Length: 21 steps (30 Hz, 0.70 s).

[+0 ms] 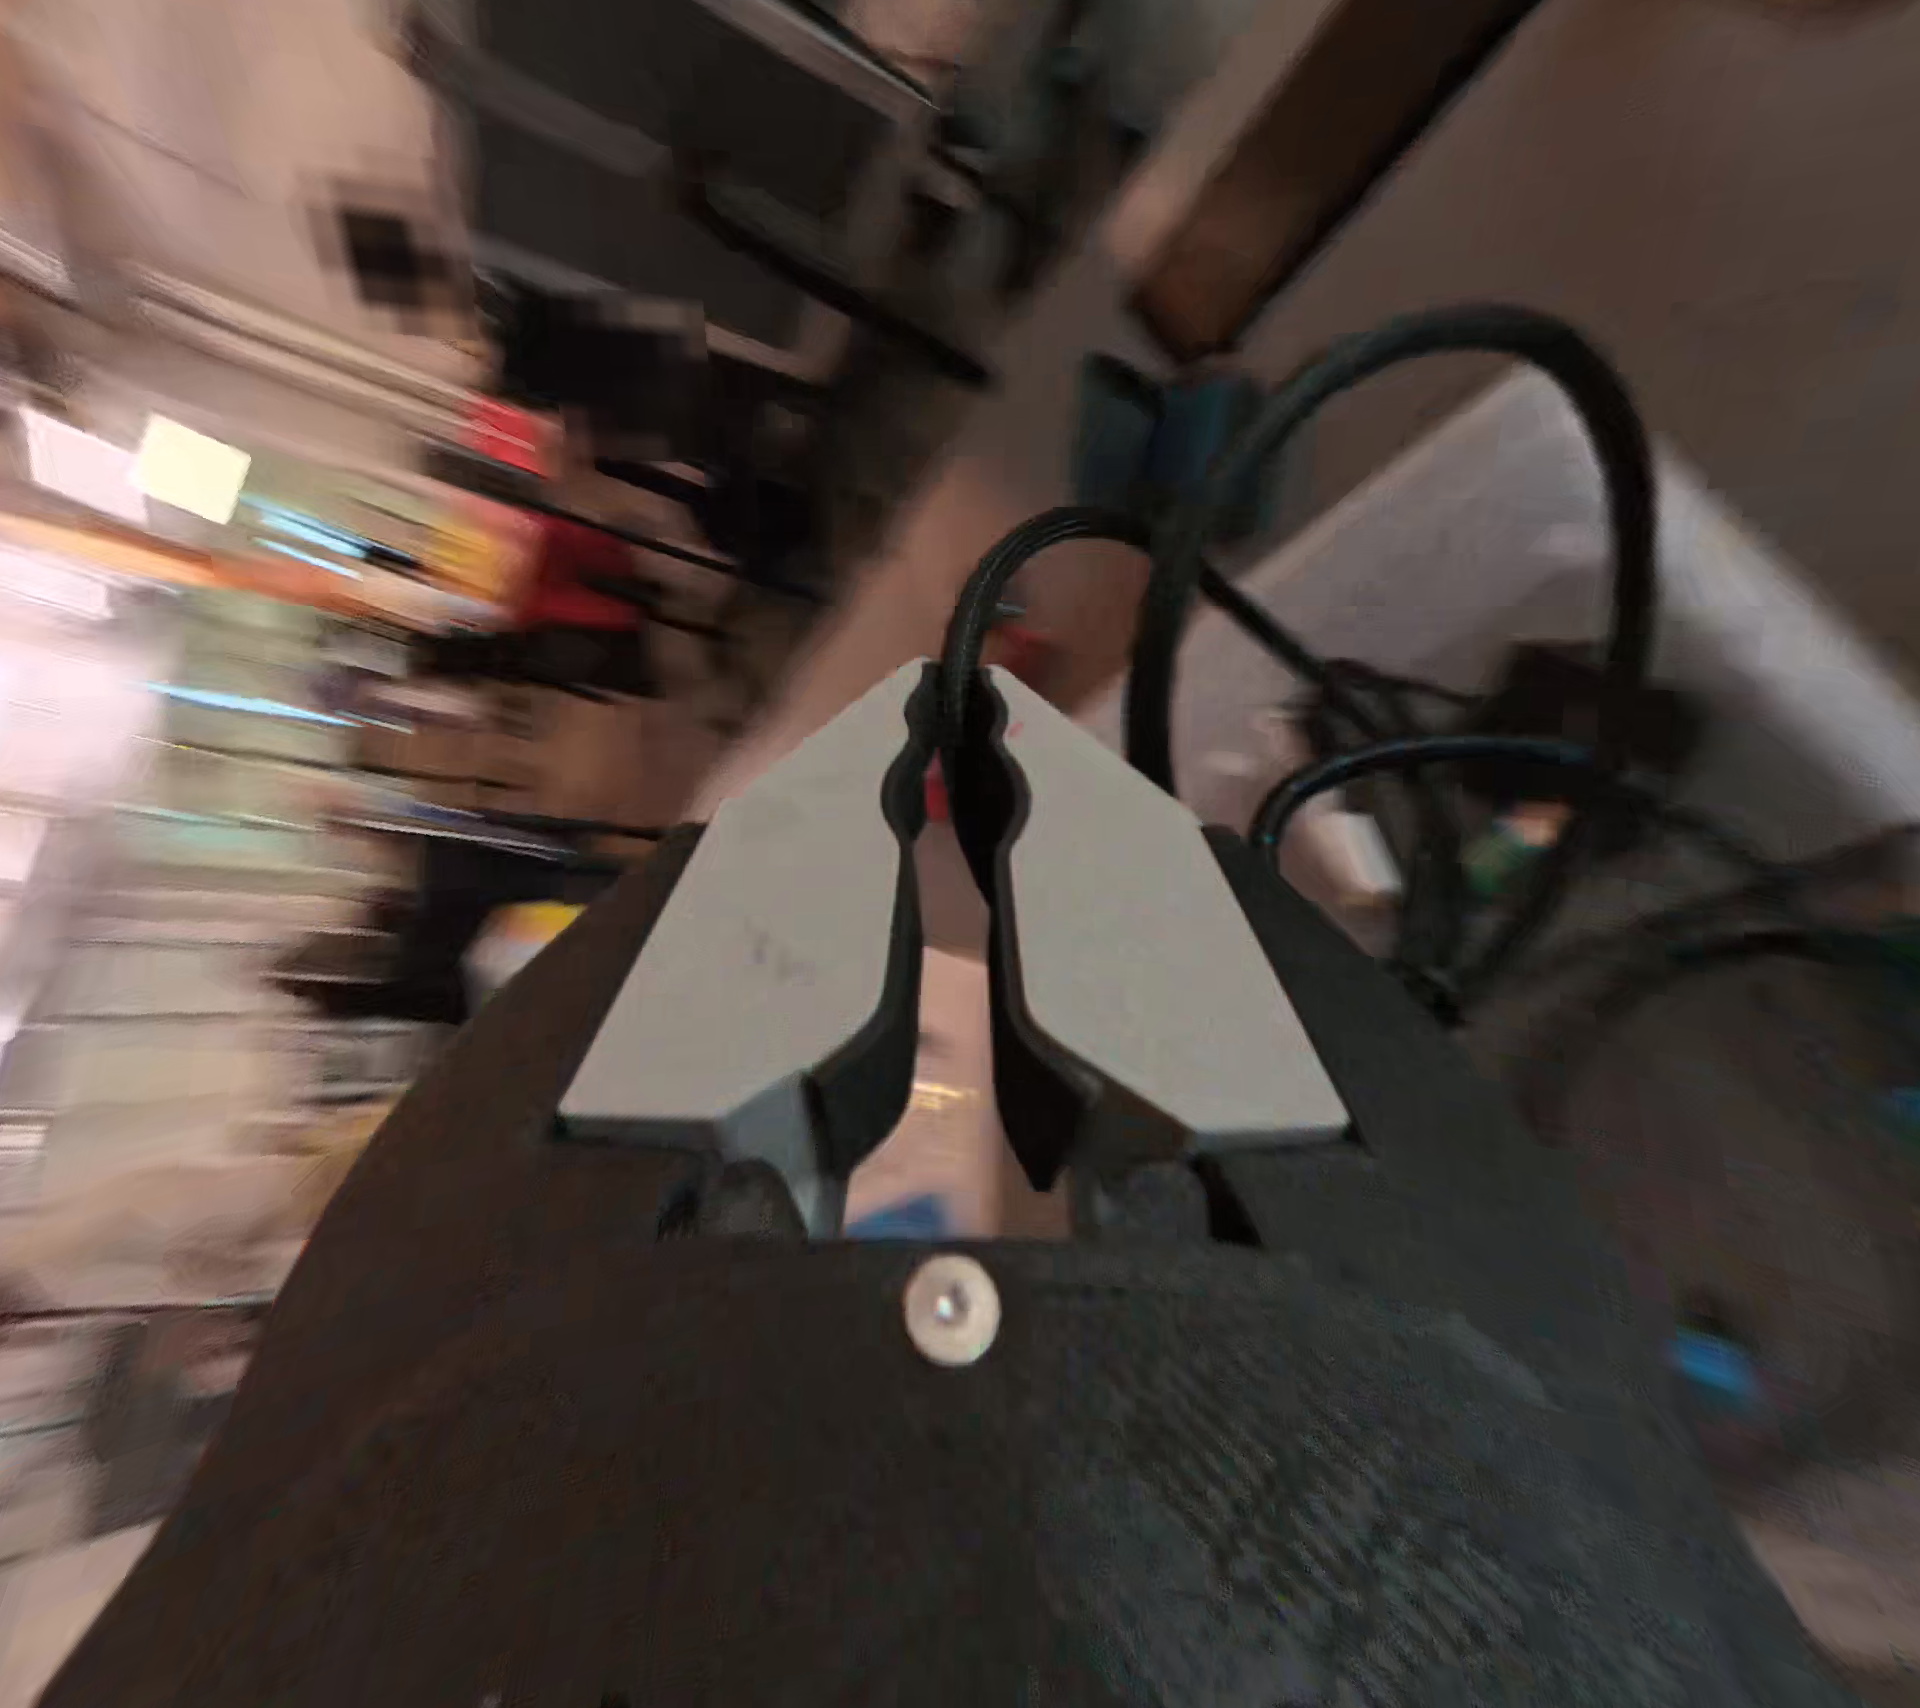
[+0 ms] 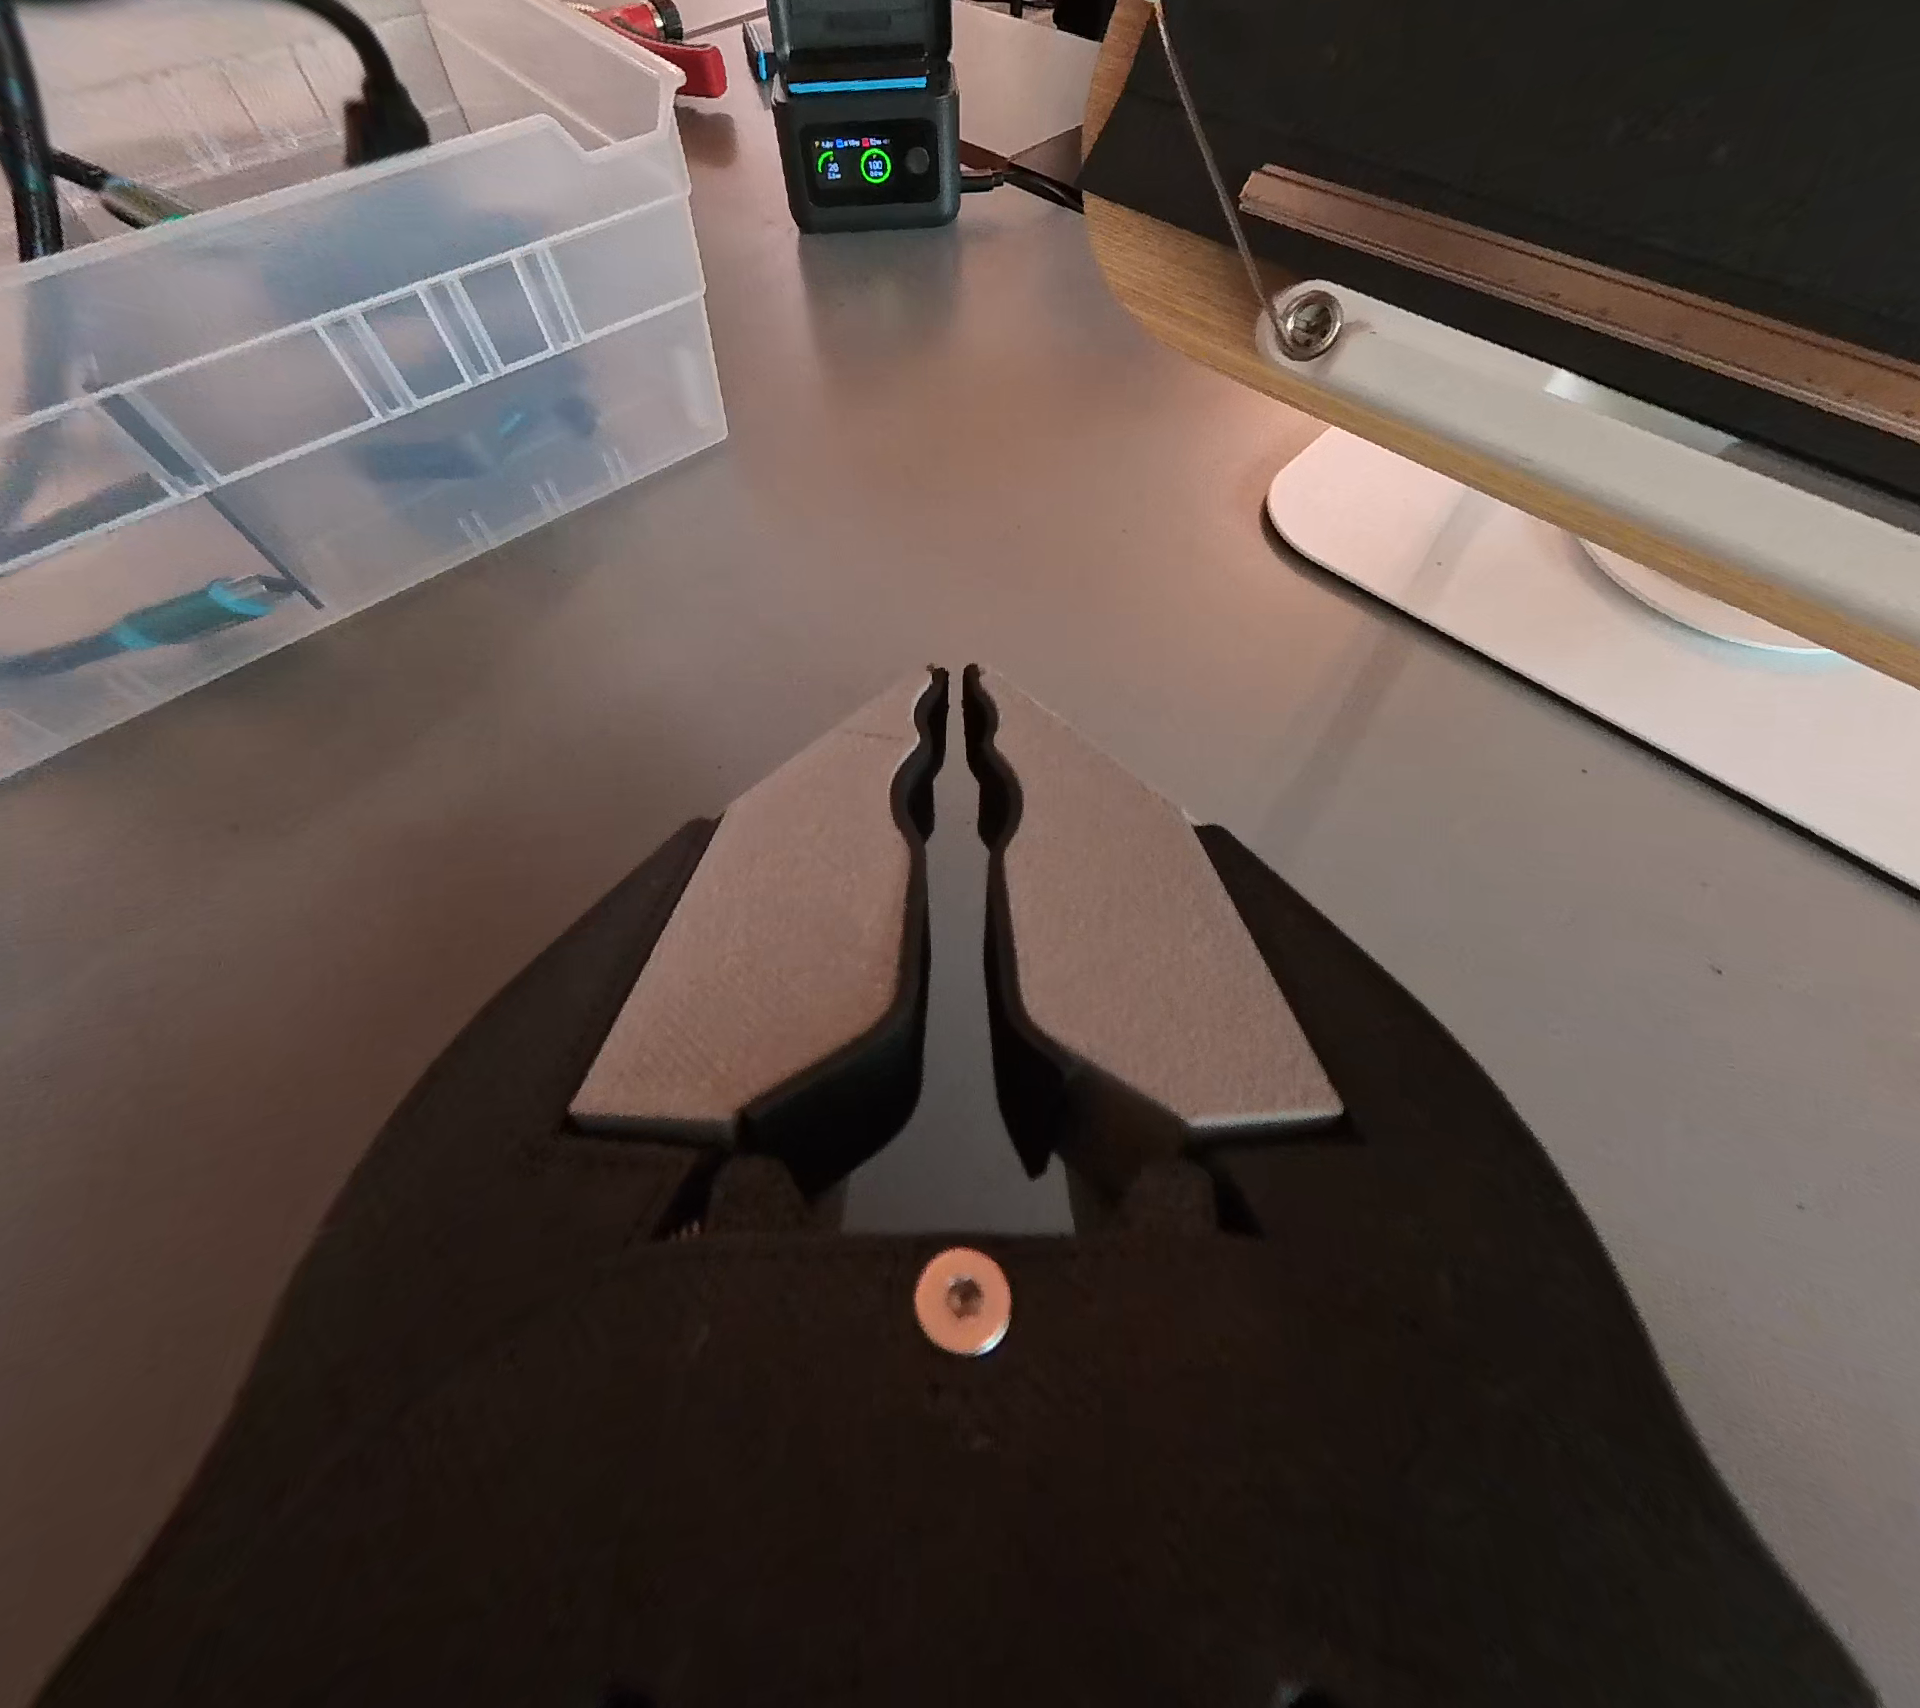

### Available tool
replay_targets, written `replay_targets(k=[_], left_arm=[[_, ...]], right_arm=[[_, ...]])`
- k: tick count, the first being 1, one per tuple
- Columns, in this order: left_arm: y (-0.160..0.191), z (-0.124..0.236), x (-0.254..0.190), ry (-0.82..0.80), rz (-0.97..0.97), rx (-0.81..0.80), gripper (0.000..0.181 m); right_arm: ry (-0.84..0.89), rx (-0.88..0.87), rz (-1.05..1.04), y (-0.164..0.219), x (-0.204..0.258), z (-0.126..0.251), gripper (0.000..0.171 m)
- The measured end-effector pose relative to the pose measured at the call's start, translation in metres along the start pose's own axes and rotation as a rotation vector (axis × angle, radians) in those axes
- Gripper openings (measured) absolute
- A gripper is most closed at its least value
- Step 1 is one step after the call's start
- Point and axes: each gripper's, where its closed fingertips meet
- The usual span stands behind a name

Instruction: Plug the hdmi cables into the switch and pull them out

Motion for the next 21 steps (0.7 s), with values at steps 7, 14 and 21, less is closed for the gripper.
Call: replay_targets(k=[7, 14, 21], left_arm=[[-0.014, -0.001, -0.02, -0.237, -0.539, -0.084, 0.004], [-0.07, 0.052, 0.064, -0.37, 0.021, -0.384, 0.004], [-0.089, 0.057, 0.058, -0.207, 0.099, -0.451, 0.005]], right_arm=[[0.0, -0.002, 0.007, 0.0, 0.002, 0.001, 0.0], [-0.006, 0.005, 0.014, 0.001, 0.003, 0.001, 0.0], [-0.022, -0.003, 0.012, 0.0, 0.005, 0.001, 0.002]])
Point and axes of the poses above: each gripper's, where its closed fingertips meet, z back along the fingers, y out of its underside, x = y × z across the jaws, and after that the axes turned 5 degrees about -y, right-handed
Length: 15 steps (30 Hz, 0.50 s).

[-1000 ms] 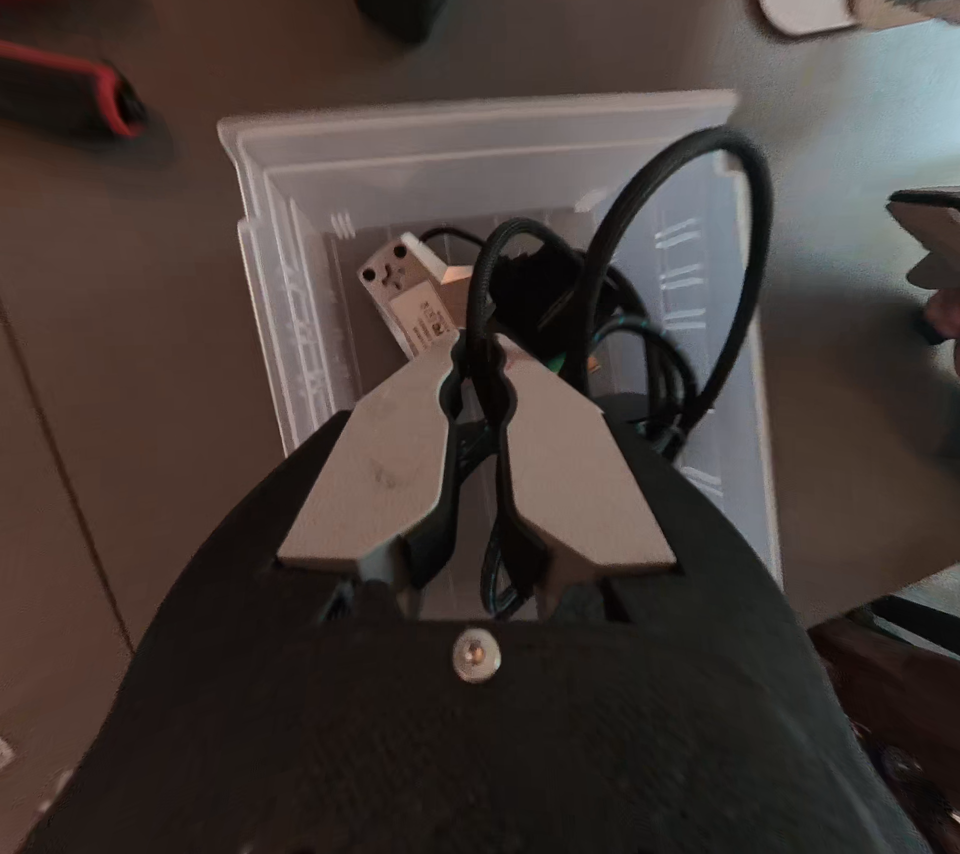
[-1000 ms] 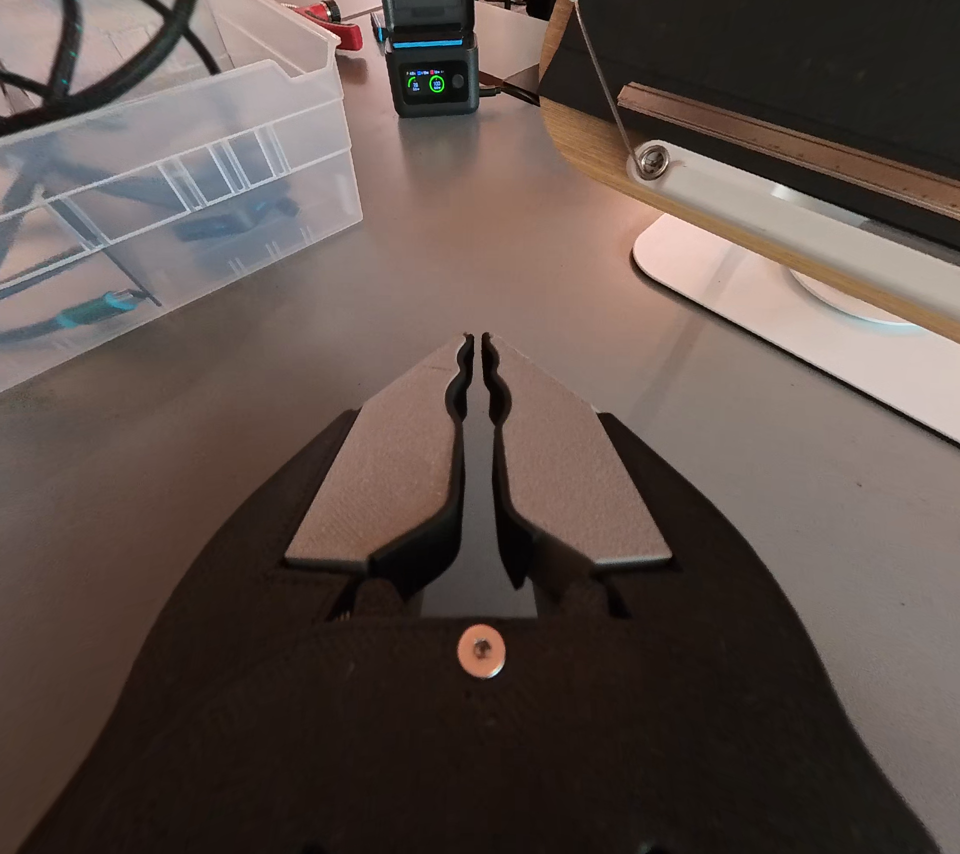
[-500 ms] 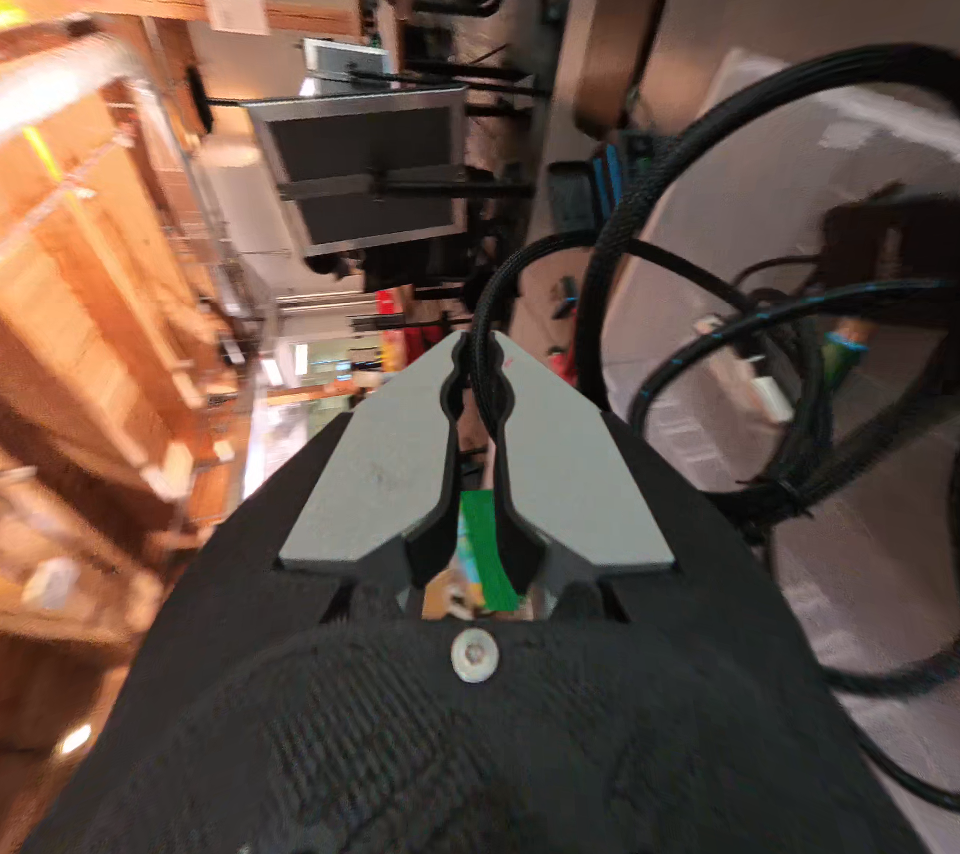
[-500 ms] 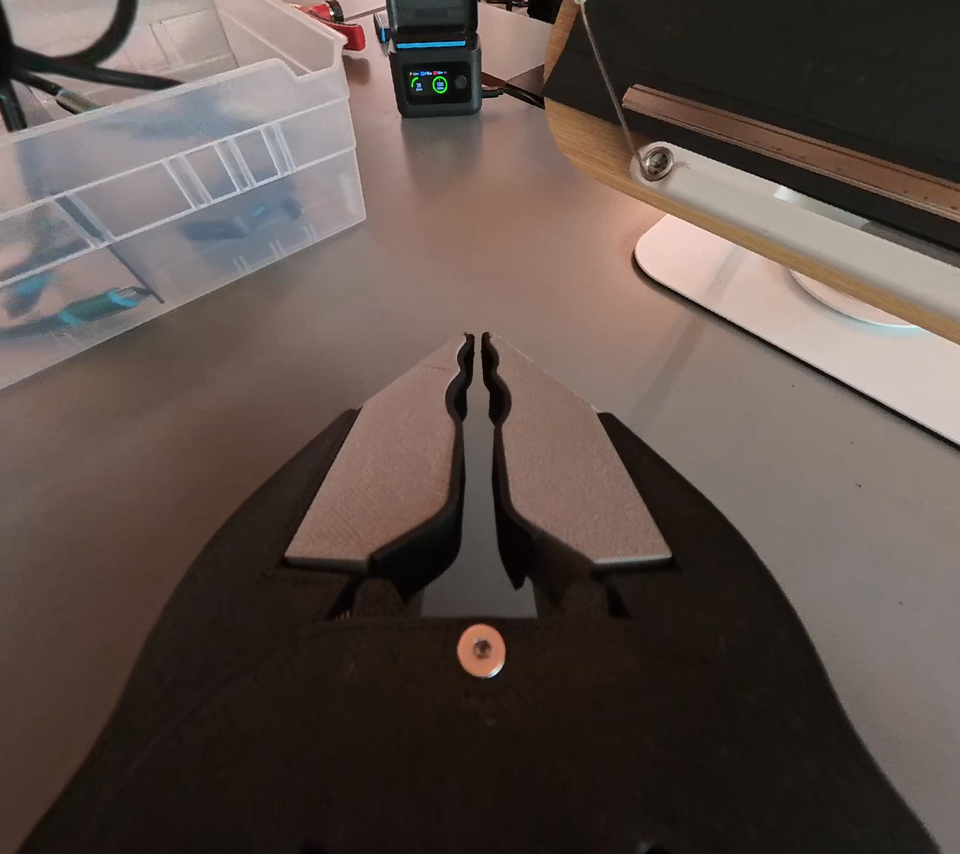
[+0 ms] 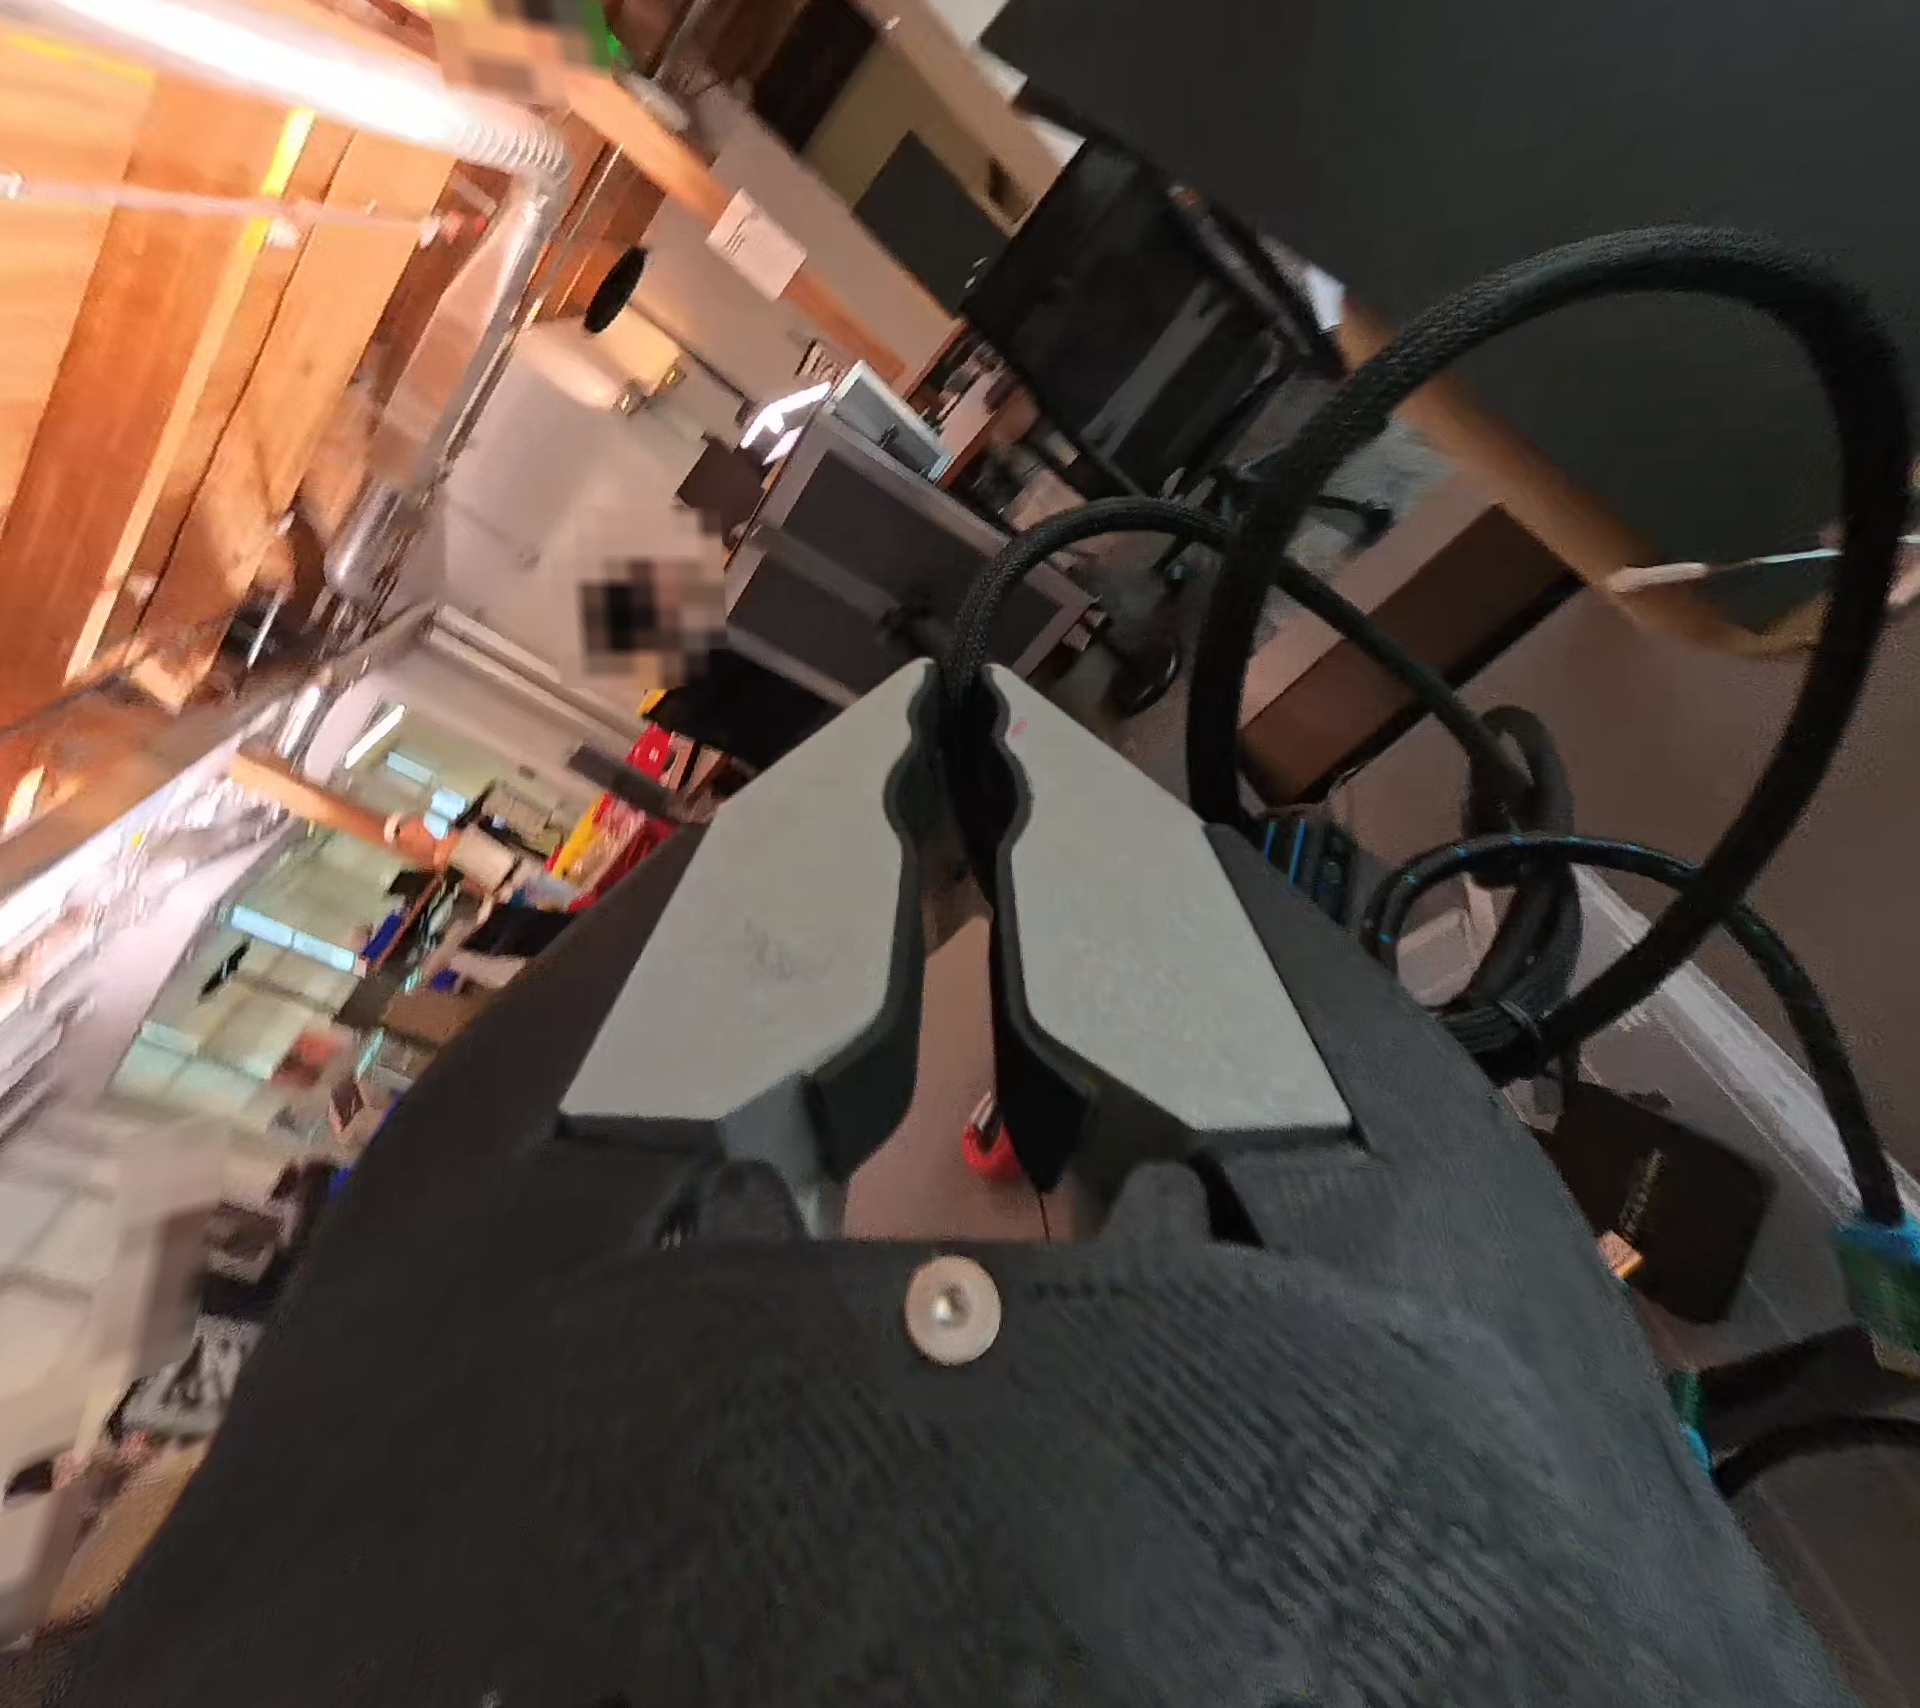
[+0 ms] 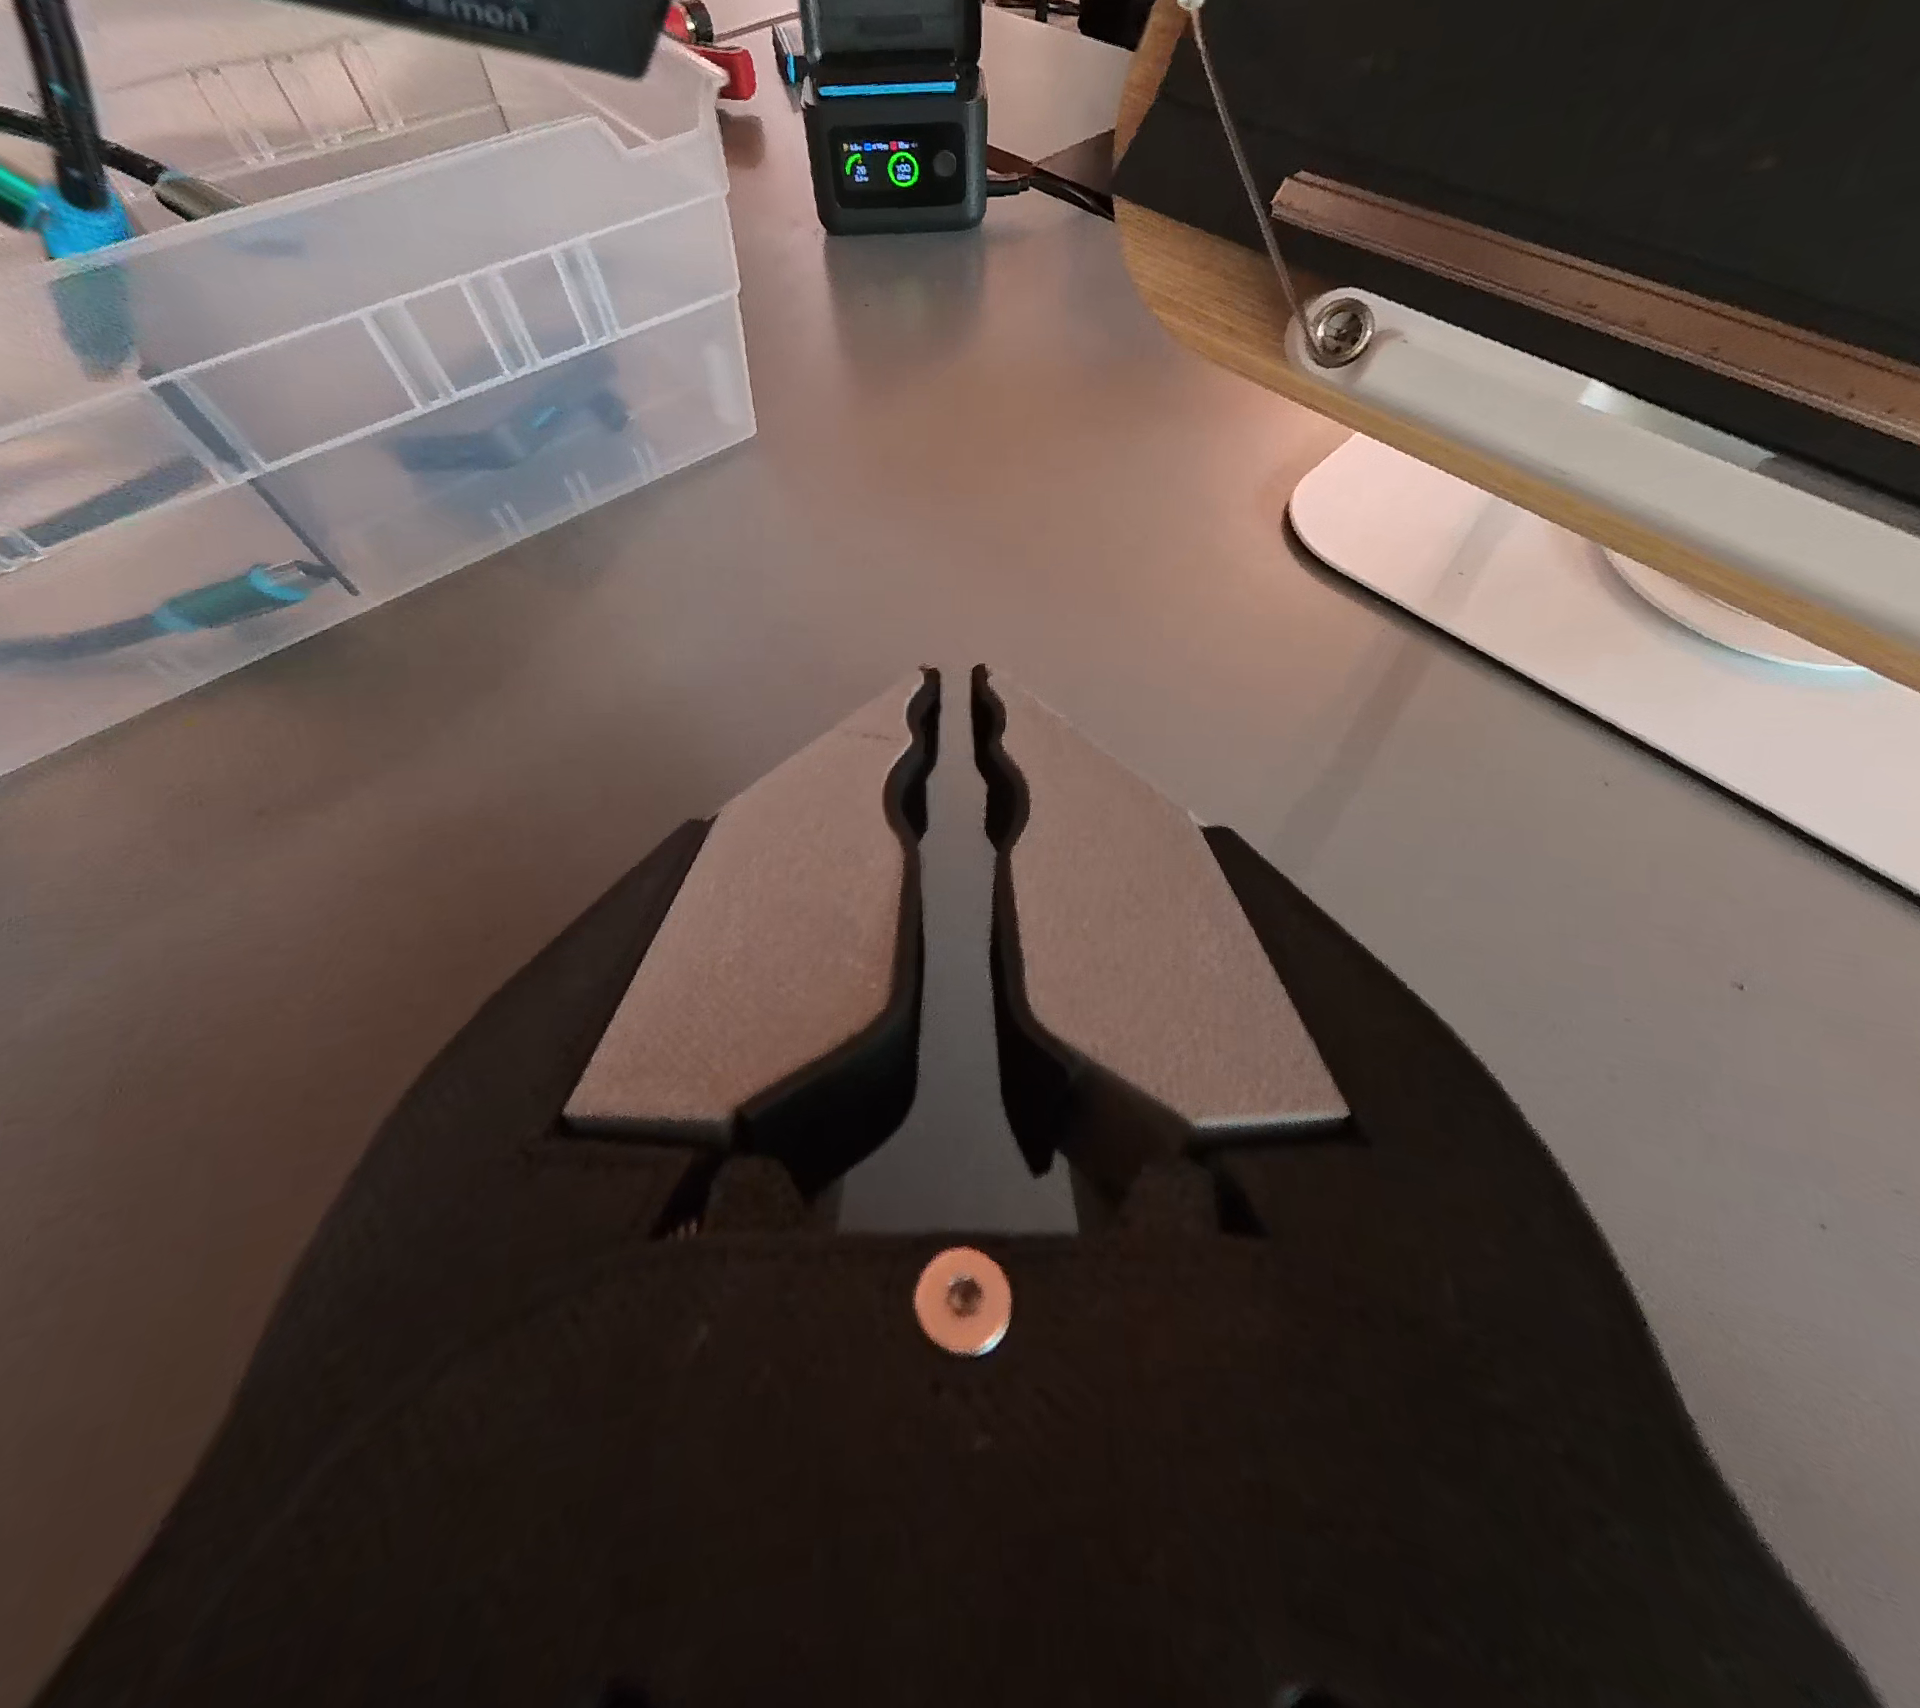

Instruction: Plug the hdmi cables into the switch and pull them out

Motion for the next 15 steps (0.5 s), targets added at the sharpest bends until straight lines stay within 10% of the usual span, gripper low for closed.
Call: replay_targets(k=[10, 15], left_arm=[[-0.055, 0.02, 0.014, -0.066, -0.004, -0.182, 0.004], [-0.066, 0.031, -0.029, 0.201, 0.038, -0.252, 0.004]], right_arm=[[-0.099, -0.089, 0.029, -0.015, 0.014, 0.007, 0.015], [-0.109, -0.171, 0.047, -0.033, 0.014, 0.016, 0.024]])
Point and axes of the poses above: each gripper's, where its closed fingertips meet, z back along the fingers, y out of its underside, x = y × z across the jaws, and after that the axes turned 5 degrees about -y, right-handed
